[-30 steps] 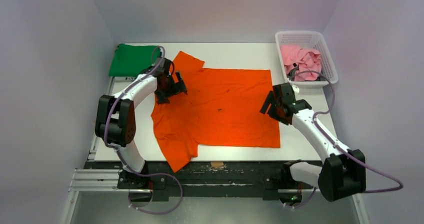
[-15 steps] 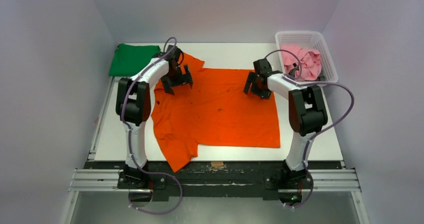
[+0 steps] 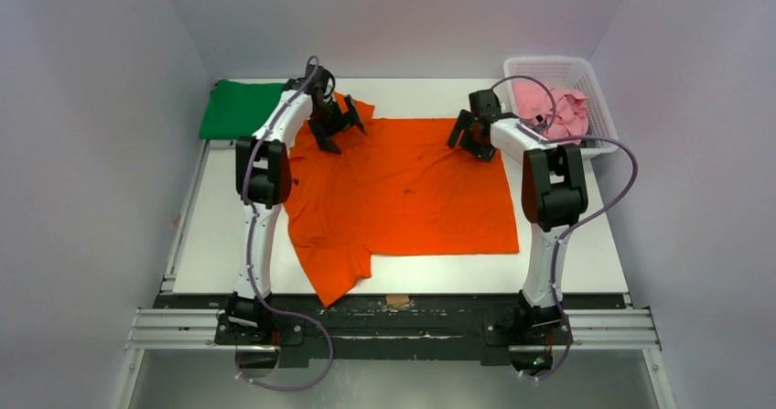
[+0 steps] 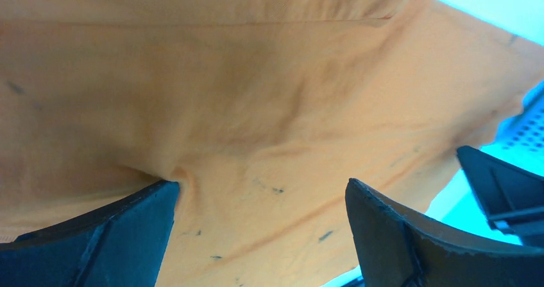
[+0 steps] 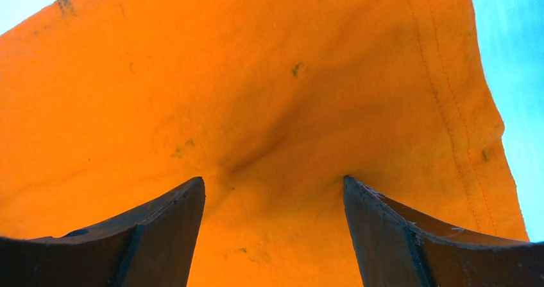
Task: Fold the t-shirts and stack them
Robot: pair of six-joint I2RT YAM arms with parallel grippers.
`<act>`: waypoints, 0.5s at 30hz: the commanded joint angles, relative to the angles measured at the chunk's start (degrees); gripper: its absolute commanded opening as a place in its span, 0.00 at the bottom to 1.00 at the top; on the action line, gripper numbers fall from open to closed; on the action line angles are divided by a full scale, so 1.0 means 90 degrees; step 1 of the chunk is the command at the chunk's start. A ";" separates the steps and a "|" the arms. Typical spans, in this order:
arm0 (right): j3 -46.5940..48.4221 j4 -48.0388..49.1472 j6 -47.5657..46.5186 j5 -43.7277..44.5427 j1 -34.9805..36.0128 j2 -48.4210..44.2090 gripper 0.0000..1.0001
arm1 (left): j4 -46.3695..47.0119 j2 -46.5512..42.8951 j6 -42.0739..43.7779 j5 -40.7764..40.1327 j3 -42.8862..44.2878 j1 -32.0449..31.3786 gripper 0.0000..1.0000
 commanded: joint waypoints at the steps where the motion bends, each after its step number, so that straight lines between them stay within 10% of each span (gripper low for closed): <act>1: 0.0257 -0.0124 0.0173 -0.0102 -0.0327 0.0462 0.78 | 0.0617 0.0811 -0.0560 0.0868 0.0887 0.0169 1.00; 9: 0.1036 -0.0221 -0.0257 -0.0441 -0.0401 0.0766 0.79 | 0.2311 0.1623 -0.1886 0.1629 0.1785 0.0383 1.00; 15: 0.1056 -0.0322 -0.0700 -0.0548 -0.0388 -0.0086 0.80 | 0.2329 0.0168 -0.1208 0.1195 0.0964 0.0427 1.00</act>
